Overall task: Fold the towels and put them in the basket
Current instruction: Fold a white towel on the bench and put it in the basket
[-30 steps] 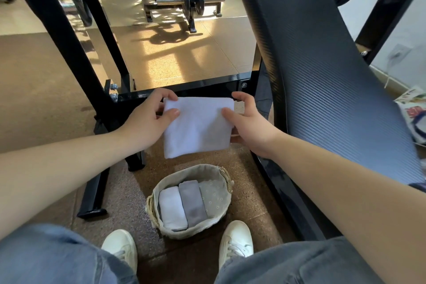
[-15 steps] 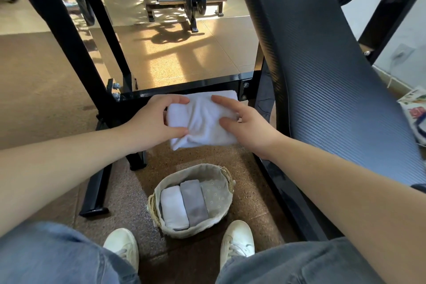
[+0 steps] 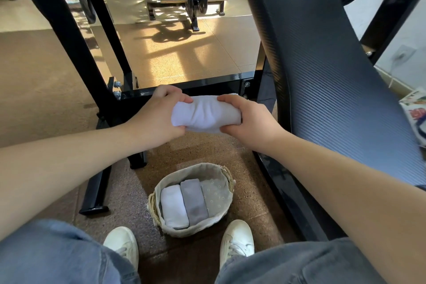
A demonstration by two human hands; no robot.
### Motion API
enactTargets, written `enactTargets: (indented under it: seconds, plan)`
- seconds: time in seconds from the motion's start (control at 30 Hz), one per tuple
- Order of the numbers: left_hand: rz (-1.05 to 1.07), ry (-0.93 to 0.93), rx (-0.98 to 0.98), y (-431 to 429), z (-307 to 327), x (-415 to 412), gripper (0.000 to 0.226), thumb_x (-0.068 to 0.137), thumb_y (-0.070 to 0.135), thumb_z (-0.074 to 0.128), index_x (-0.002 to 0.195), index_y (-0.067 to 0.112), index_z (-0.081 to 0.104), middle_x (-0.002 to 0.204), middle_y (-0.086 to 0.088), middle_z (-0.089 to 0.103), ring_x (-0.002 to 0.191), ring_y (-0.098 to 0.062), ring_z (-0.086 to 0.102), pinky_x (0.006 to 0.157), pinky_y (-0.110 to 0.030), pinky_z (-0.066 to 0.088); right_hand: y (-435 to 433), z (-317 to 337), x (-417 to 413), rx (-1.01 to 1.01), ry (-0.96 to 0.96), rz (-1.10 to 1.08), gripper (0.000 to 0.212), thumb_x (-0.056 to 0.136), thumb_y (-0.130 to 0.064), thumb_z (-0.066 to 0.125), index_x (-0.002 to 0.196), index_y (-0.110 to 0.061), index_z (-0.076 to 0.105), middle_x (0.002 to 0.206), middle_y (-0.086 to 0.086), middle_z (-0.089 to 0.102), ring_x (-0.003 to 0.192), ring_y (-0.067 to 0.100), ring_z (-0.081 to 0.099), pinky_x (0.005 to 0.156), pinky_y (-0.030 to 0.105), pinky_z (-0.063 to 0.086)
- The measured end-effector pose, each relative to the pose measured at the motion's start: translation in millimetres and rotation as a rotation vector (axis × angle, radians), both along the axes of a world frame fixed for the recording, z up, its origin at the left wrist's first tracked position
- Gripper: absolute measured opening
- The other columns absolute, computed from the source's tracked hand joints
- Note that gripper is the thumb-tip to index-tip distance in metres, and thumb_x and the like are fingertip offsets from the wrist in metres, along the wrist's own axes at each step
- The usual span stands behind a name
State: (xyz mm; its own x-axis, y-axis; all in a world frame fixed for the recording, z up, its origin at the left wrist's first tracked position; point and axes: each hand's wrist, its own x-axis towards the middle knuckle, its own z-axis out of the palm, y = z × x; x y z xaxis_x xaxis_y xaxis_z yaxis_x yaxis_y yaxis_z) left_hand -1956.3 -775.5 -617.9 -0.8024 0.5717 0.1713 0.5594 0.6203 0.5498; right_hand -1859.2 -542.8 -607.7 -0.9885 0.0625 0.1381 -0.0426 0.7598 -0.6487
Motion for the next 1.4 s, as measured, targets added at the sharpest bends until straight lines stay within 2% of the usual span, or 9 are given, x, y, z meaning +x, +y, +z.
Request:
enactTargets:
  seconds: [0.13,0.27,0.53,0.73,0.83,1.0,1.17,1.27,1.4]
  plan:
    - [-0.035,0.131,-0.052,-2,1,-4,0.063,0.074,0.001,0.077,0.131,0.02,0.056,0.139,0.002,0.035,0.117,-0.006,0.038,0.087,-0.006,0.03,-3,-2,0,0.182,0.129,0.046,0.057,0.091,-0.023,0.073,0.145,-0.027,0.054,0.118,0.011,0.07,0.106,0.027,0.064,0.086,0.028,0.046]
    - [-0.052,0.225,-0.087,-4,1,2,0.056,0.077,0.002,0.075,0.126,0.018,0.054,0.135,0.002,0.039,0.111,-0.026,0.054,0.089,-0.045,0.05,-8,-8,0,0.323,0.174,0.07,0.048,0.093,-0.026,0.07,0.14,-0.025,0.06,0.11,0.014,0.068,0.105,0.036,0.061,0.092,0.044,0.048]
    - [0.129,0.499,-0.13,-2,7,7,0.058,0.075,0.022,0.081,0.129,0.019,0.06,0.114,-0.011,0.047,0.108,-0.034,0.048,0.086,-0.047,0.049,-10,-9,3,0.417,0.361,-0.036,0.033,0.085,-0.032,0.074,0.115,-0.018,0.074,0.119,0.013,0.058,0.115,0.037,0.05,0.091,0.048,0.042]
    - [0.12,0.059,0.058,21,9,18,0.048,0.095,0.031,0.063,0.139,0.03,0.042,0.091,0.015,0.058,0.08,0.0,0.059,0.069,-0.021,0.048,-19,-3,5,0.302,0.312,-0.155,0.032,0.084,-0.028,0.073,0.109,-0.009,0.069,0.1,0.007,0.054,0.077,0.031,0.059,0.062,0.04,0.05]
    - [0.103,-0.239,0.145,34,7,27,0.059,0.098,0.046,0.057,0.149,0.042,0.028,0.108,0.016,0.056,0.092,-0.002,0.063,0.076,-0.023,0.05,-30,-7,8,0.281,0.336,-0.17,0.032,0.081,-0.027,0.076,0.103,-0.009,0.061,0.102,0.006,0.05,0.074,0.03,0.056,0.056,0.03,0.038]
    - [0.151,-0.796,0.701,42,11,35,0.065,0.092,0.027,0.073,0.144,0.045,0.039,0.134,-0.012,0.053,0.108,-0.028,0.07,0.085,-0.044,0.062,-40,-16,11,0.172,0.285,-0.031,0.043,0.082,-0.032,0.081,0.111,-0.013,0.056,0.135,0.004,0.045,0.101,0.029,0.061,0.067,0.031,0.044]
    - [0.162,-0.741,0.686,37,8,33,0.057,0.092,0.015,0.073,0.125,0.055,0.049,0.129,-0.012,0.056,0.1,-0.027,0.072,0.067,-0.034,0.061,-39,-20,14,-0.002,0.21,0.092,0.047,0.088,-0.048,0.071,0.123,-0.019,0.061,0.148,0.0,0.037,0.129,0.014,0.047,0.093,0.024,0.04]
    - [0.107,-0.685,0.634,32,8,31,0.068,0.086,0.007,0.074,0.113,0.064,0.05,0.131,-0.011,0.055,0.106,-0.027,0.07,0.081,-0.045,0.063,-34,-16,11,-0.189,0.231,0.033,0.022,0.095,-0.026,0.066,0.114,-0.016,0.066,0.141,0.003,0.043,0.13,0.013,0.045,0.1,0.035,0.046]
    - [0.006,-0.667,0.61,31,11,32,0.074,0.07,0.012,0.074,0.114,0.067,0.053,0.13,-0.008,0.056,0.108,-0.025,0.07,0.086,-0.049,0.062,-29,-8,7,-0.435,0.089,0.032,0.042,0.092,-0.008,0.066,0.128,-0.026,0.055,0.139,0.006,0.049,0.123,0.025,0.055,0.1,0.05,0.051]
